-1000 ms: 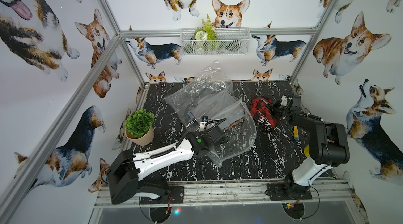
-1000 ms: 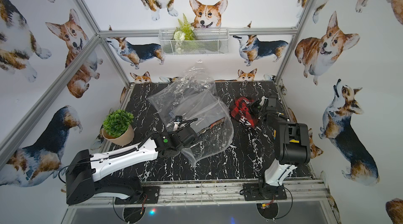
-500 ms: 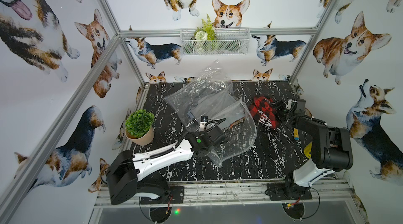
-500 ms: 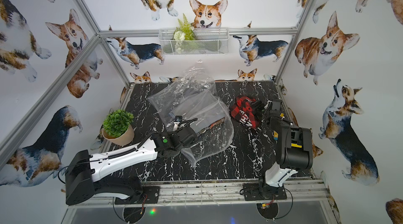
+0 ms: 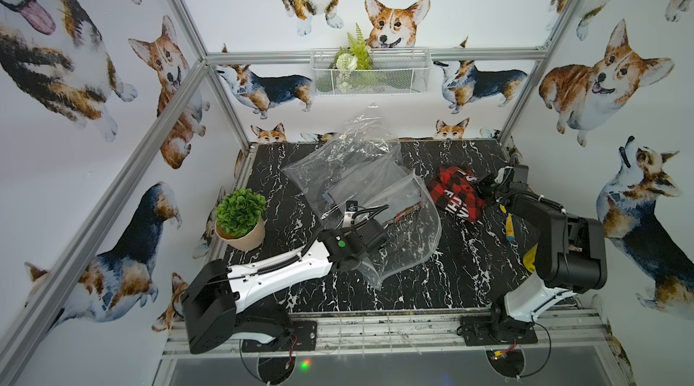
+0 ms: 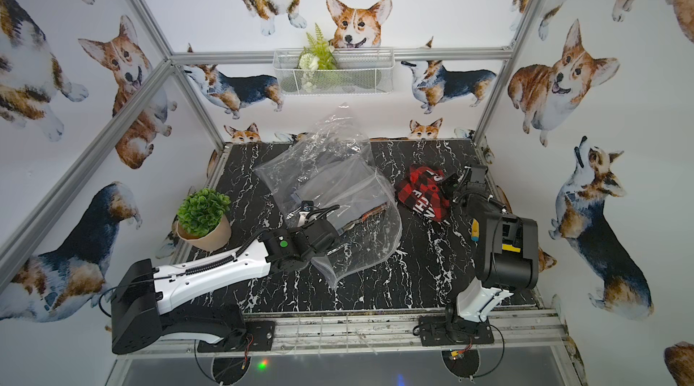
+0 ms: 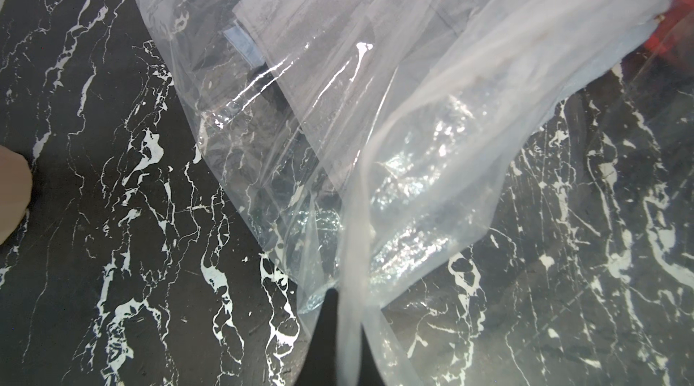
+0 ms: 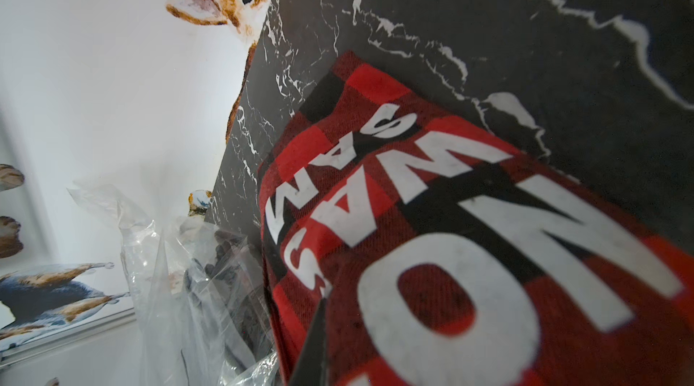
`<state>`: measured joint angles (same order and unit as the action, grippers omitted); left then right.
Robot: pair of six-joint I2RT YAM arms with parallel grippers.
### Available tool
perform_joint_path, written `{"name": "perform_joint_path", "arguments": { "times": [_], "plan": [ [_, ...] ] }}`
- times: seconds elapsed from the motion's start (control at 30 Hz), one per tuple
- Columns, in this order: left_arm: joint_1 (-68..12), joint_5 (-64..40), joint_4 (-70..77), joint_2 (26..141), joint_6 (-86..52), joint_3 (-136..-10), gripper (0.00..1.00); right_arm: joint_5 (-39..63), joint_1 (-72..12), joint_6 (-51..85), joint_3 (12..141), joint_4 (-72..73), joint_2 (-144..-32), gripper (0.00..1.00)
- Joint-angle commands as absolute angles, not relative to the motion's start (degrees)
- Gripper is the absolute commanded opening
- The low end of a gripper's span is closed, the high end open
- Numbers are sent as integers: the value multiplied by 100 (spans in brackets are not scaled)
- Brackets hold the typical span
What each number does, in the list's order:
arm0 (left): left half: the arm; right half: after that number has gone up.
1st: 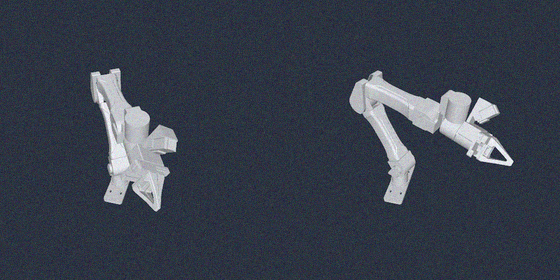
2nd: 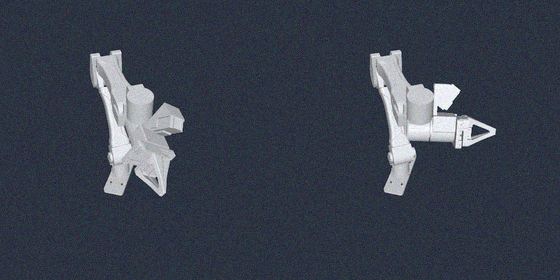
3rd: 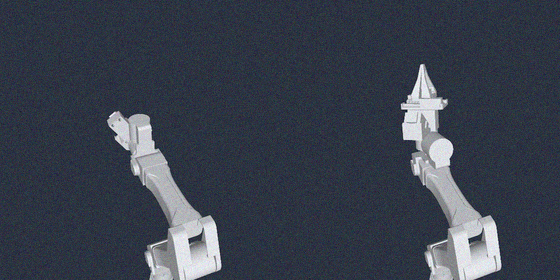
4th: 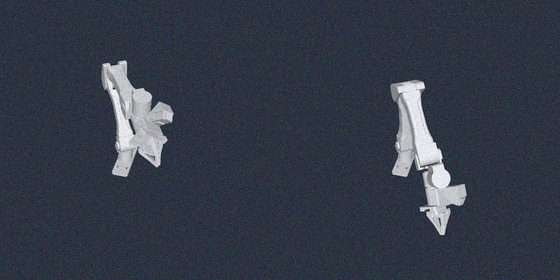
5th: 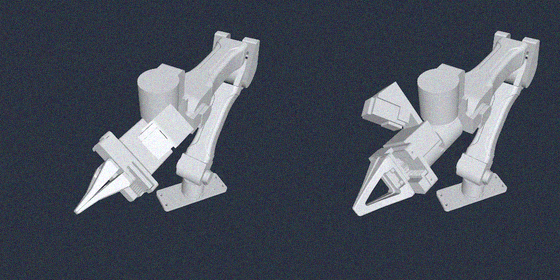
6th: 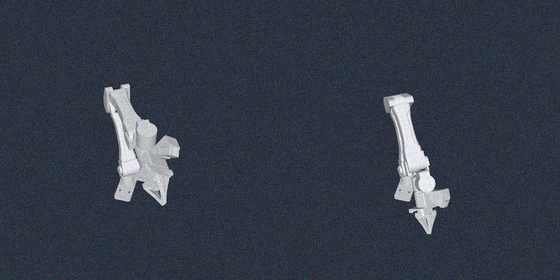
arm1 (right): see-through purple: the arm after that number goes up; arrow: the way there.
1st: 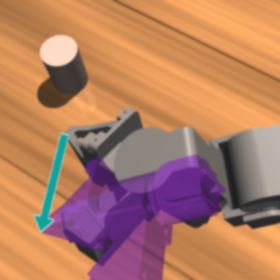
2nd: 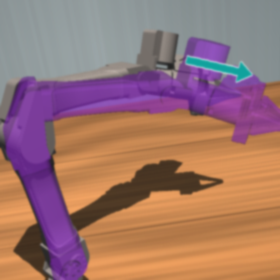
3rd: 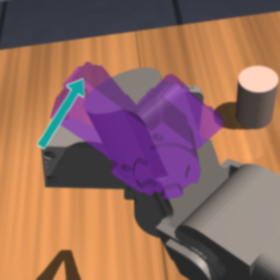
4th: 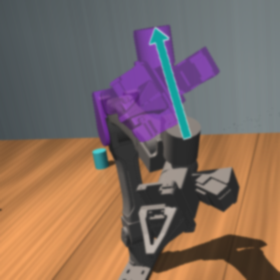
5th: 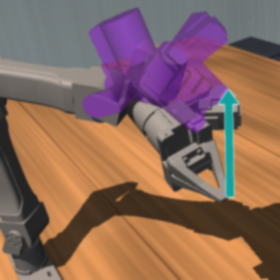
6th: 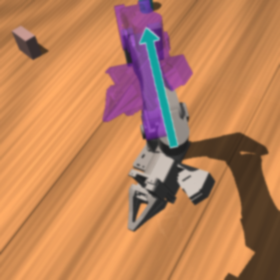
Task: Take the shirt out of the vacuum bag
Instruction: Place the shirt at the center of the board.
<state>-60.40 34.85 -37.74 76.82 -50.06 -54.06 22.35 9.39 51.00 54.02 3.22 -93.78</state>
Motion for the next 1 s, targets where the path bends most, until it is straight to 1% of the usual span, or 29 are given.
{"name": "perform_joint_path", "arguments": {
  "times": [0.0, 0.07, 0.13, 0.2, 0.27, 0.37, 0.57, 0.6, 0.63, 0.7, 0.77, 0.83, 0.87, 0.97],
  "plan": [
    [-6037, 3524, -3872, 7698, -5096, -5379, 0, 1931, 923, 4910, 5627, -13, -9228, 0],
    [-6033, 3498, -3861, 7716, -5106, -5373, 0, 1657, 847, 4613, 5855, -322, -9136, 0],
    [-6038, 3498, -3858, 7726, -5108, -5362, 0, 1140, 680, 4113, 6122, -710, -9052, 0],
    [-6035, 3485, -3850, 7726, -5114, -5361, 0, 388, 345, 3483, 6425, -1120, -9005, 0],
    [-6034, 3489, -3850, 7726, -5114, -5361, 0, 10, 120, 3096, 6531, -1206, -9015, 0],
    [-6030, 3489, -3850, 7693, -5113, -5335, 0, -34, 88, 3059, 6469, -1177, -9061, 0],
    [-6035, 3421, -3830, 7681, -5081, -5280, 0, -44, 75, 3183, 5870, -839, -9123, 0],
    [-6034, 3404, -3831, 7686, -5062, -5282, 0, -47, 75, 3206, 5793, -805, -9107, 7],
    [-6037, 3401, -3828, 7686, -5041, -5297, 0, -76, 76, 3240, 5701, -773, -9068, 18],
    [-6031, 3401, -3850, 7670, -5021, -5325, 0, -35, 72, 3270, 5540, -660, -8998, 28],
    [-6034, 3410, -3850, 7655, -4996, -5344, 0, 14, 71, 3311, 5481, -690, -8926, 48],
    [-6031, 3408, -3858, 7646, -4966, -5374, 0, -37, 75, 3397, 5404, -720, -8757, 64],
    [-6033, 3402, -3871, 7638, -4949, -5388, 0, -48, 76, 3443, 5349, -710, -8629, 71],
    [-6038, 3376, -3907, 7620, -4925, -5431, 0, -68, 78, 3557, 5211, -746, -8213, 81]
  ]
}}
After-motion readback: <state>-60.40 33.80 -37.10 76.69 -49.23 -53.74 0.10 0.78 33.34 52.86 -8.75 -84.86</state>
